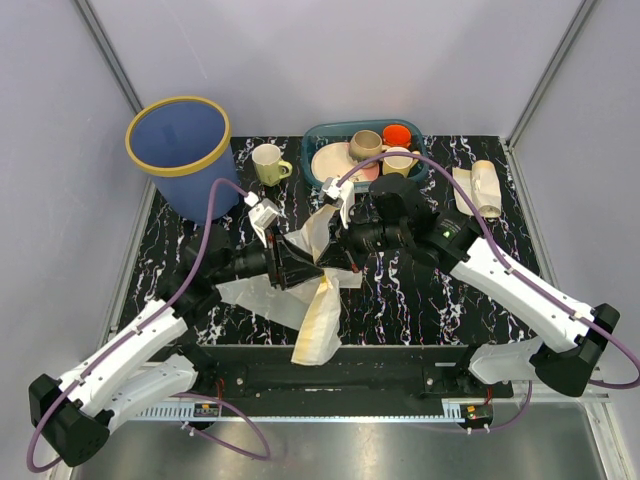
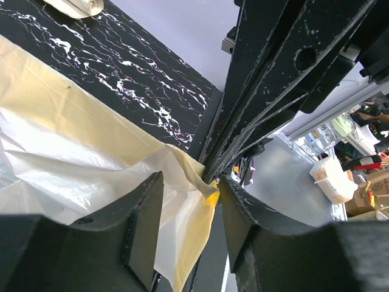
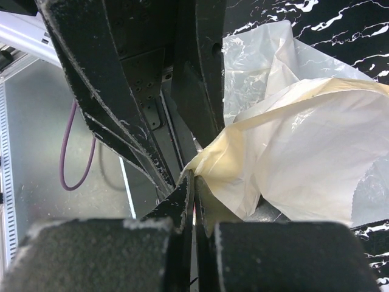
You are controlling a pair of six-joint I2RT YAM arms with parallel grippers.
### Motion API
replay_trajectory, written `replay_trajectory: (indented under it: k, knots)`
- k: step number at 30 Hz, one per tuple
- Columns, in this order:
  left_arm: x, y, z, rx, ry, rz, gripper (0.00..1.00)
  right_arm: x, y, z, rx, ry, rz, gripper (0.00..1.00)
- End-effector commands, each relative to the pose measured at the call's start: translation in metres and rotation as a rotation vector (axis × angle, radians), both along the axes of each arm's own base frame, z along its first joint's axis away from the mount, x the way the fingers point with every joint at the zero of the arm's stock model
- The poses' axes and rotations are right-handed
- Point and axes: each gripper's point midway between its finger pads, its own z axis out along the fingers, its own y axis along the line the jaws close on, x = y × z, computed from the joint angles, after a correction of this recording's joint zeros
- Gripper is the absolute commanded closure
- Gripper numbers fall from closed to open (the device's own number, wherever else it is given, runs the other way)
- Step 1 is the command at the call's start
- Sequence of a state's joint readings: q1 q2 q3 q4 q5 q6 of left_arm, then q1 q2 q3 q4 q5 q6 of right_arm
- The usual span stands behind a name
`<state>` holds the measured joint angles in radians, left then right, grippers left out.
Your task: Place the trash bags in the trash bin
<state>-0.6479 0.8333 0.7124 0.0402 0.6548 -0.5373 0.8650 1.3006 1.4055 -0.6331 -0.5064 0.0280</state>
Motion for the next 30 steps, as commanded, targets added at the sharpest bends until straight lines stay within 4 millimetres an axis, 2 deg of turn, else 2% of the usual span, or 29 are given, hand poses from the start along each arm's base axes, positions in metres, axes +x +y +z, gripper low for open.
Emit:
replay_trajectory:
  k: [1,4,8,11,16,20,21,23,24,25,27,30]
  knots:
    - [-0.002,0.001,0.032,-0.069,-0.064,-0.007,0.62,0.004,-0.006,0.008,0.007,-0.050,-0.021,1.00]
    - [-0.003,0.003,0.029,-0.060,-0.060,-0.004,0.73,0.007,-0.010,0.004,-0.021,-0.074,-0.026,1.00]
    - [-0.004,0.007,0.027,-0.051,-0.062,0.005,0.94,0.012,-0.015,0.003,-0.044,-0.101,-0.053,1.00]
    - [-0.003,0.010,0.026,-0.041,-0.065,0.015,1.00,0.017,-0.020,-0.001,-0.073,-0.112,-0.079,1.00]
    - [-0.003,0.014,0.024,-0.028,-0.083,0.022,1.00,0.020,-0.028,-0.006,-0.104,-0.131,-0.109,1.00]
    - [-0.005,0.016,0.015,-0.008,-0.087,0.015,1.00,0.008,-0.026,-0.002,-0.066,-0.089,-0.068,1.00]
    - [-0.007,0.016,0.015,-0.012,-0.089,0.003,1.00,0.006,-0.024,-0.001,-0.053,-0.076,-0.060,0.98]
    - [-0.009,0.013,0.016,-0.020,-0.100,-0.022,1.00,0.000,-0.016,0.004,-0.015,-0.045,-0.026,0.77]
    - [-0.009,0.012,0.016,-0.022,-0.097,-0.026,1.00,0.001,-0.014,0.004,-0.011,-0.043,-0.020,0.52]
    - [-0.008,0.012,0.017,-0.021,-0.103,-0.027,1.00,0.000,-0.011,0.007,0.006,-0.015,-0.029,0.45]
    - [-0.009,0.011,0.020,-0.024,-0.116,-0.037,1.00,0.002,-0.005,0.010,0.018,0.010,-0.036,0.31]
    - [-0.009,0.011,0.020,-0.023,-0.122,-0.039,1.00,0.002,0.002,0.014,0.036,0.034,-0.029,0.30]
